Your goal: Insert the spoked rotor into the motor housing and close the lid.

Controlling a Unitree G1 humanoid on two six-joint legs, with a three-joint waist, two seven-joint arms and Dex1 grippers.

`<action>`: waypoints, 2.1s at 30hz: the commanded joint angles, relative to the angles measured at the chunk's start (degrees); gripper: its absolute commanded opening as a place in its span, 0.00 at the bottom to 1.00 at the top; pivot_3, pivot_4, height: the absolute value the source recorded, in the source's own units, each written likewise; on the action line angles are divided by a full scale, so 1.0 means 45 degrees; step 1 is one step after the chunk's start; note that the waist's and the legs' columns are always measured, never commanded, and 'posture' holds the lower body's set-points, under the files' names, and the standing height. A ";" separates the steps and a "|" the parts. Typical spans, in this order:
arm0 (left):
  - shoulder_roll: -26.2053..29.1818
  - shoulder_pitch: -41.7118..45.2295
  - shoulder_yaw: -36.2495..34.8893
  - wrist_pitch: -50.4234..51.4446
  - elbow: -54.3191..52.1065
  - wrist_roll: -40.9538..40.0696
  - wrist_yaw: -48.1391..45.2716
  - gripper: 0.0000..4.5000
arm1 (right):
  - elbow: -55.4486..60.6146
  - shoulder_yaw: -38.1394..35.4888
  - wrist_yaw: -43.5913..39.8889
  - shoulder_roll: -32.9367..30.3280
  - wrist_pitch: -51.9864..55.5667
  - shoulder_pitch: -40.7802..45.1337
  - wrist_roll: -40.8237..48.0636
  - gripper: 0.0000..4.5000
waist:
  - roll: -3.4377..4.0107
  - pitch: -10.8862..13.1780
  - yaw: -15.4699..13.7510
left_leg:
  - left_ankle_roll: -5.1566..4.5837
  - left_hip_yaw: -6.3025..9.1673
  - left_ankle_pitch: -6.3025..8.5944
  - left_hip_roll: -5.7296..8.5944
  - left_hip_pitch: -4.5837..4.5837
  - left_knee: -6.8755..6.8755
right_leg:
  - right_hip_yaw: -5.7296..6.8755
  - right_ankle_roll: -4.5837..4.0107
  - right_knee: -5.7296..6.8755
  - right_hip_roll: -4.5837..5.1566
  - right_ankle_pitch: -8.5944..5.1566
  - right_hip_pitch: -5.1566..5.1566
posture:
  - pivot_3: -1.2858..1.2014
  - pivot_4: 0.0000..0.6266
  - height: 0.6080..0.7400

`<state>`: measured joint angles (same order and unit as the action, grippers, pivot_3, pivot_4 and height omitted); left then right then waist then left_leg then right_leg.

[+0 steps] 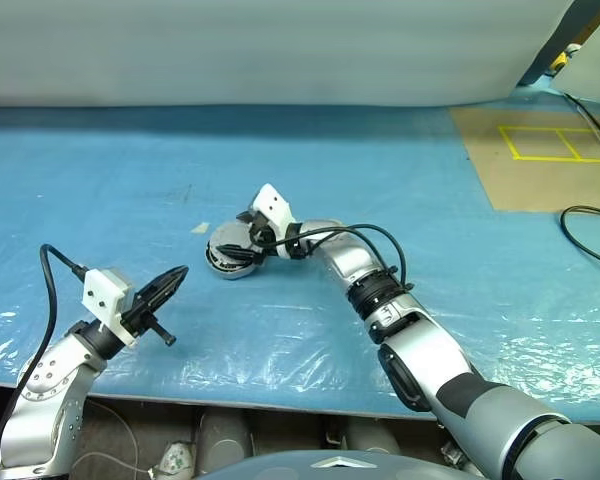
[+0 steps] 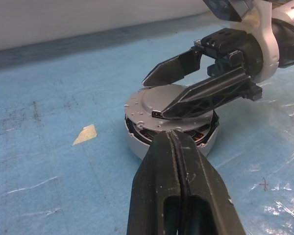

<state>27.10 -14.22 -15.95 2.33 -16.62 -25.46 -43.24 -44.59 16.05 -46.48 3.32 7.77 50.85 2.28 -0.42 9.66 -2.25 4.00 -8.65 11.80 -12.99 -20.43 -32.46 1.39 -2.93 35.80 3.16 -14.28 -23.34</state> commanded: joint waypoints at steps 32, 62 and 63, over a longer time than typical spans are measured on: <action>-0.0031 0.0124 -0.0041 -0.0595 0.0067 0.0242 0.0381 0.00 | 0.3694 0.2149 0.0816 0.0593 0.2259 -0.1465 -0.1964 0.70 | 0.0001 -0.0003 0.0012 | 0.0004 -0.0021 0.0002 -0.0010 0.0060 0.0006 | -0.0024 0.0044 0.0012 -0.0018 0.0026 0.0029 | 0.52 0.24 1.00; -0.0116 0.0287 0.0062 -0.0773 0.0379 0.0351 0.0407 0.00 | 0.0098 0.0576 0.0298 0.0602 -0.0707 0.0177 -0.1408 0.70 | 0.0003 -0.0004 0.0012 | 0.0001 -0.0019 0.0003 -0.0020 0.0056 -0.0027 | -0.0022 -0.0004 0.0045 -0.0016 -0.0002 0.0029 | 0.52 0.24 1.00; -0.0107 0.0301 0.0062 -0.0758 0.0371 0.0356 0.0420 0.00 | 0.0044 0.0573 0.0304 0.0576 -0.0770 0.0160 -0.1424 0.70 | 0.0004 -0.0004 0.0013 | 0.0001 -0.0020 0.0003 -0.0020 0.0057 -0.0035 | -0.0023 -0.0005 0.0049 -0.0016 -0.0002 0.0030 | 0.52 0.24 1.00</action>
<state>26.50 -12.80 -15.14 -0.18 -13.82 -23.67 -41.55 -44.83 18.80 -45.05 5.25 5.57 51.52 -4.36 -0.40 9.64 -2.19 4.01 -8.74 11.81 -13.08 -20.18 -32.63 1.29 -2.95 36.02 3.09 -14.29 -23.21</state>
